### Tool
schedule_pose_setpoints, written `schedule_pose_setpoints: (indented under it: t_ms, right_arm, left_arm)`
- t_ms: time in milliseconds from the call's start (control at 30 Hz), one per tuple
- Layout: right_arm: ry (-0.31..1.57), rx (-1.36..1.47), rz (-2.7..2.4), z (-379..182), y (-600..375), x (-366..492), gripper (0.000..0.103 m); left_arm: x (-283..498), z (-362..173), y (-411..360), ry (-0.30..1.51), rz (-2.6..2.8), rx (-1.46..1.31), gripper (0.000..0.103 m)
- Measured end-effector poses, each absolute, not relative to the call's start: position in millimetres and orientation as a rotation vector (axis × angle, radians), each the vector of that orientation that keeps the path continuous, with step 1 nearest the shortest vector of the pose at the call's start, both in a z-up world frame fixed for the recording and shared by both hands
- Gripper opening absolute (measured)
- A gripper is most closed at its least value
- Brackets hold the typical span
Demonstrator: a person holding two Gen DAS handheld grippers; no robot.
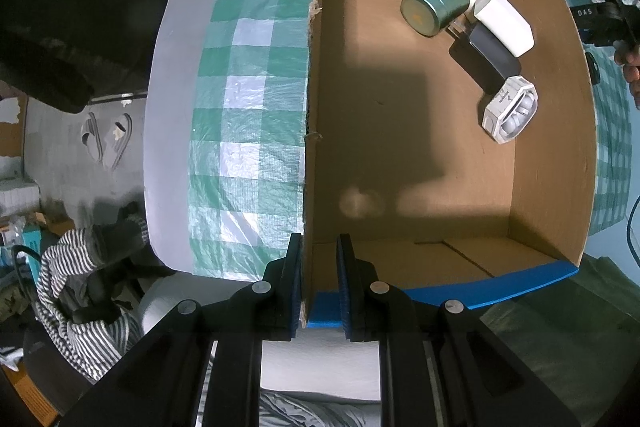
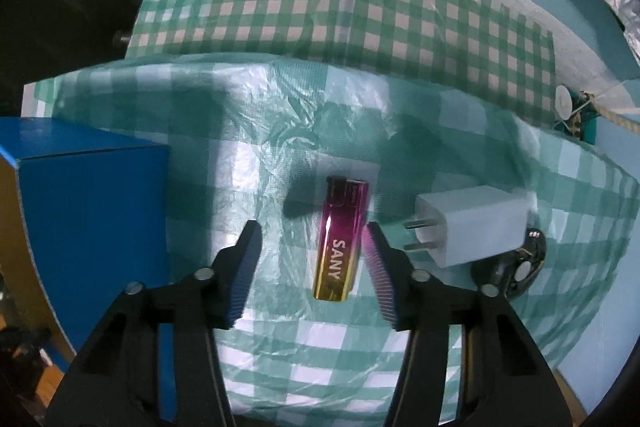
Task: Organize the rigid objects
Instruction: 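Grasp the pink-gold SANY lighter with the right gripper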
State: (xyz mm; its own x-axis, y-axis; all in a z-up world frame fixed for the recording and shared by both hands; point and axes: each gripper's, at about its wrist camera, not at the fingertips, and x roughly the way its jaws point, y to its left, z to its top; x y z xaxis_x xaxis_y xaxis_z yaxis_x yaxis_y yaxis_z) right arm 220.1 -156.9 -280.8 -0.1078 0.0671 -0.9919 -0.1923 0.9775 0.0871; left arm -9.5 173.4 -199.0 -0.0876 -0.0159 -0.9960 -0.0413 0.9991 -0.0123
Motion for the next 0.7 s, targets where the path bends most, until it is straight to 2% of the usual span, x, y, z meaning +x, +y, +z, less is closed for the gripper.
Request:
schedule_pose_setpoints:
  t_ms: [100,233,700]
  right_arm:
    - [1.675,-0.098,0.204,-287.8,-158.6,221.0,0.046]
    - [1.678,-0.1,0.179,-292.4,-160.2,221.9,0.034]
    - [1.668,-0.175,0.147,-299.0,-153.0,211.7,0.031]
  left_arm:
    - [-9.6,-198.8,174.9,1.661,0.026,-0.05,0.015]
    - [-9.4,-198.0,175.5,1.659,0.028,-0.055,0.015]
    - [-10.4,-196.5,178.0,1.658,0.027,-0.057,0.015]
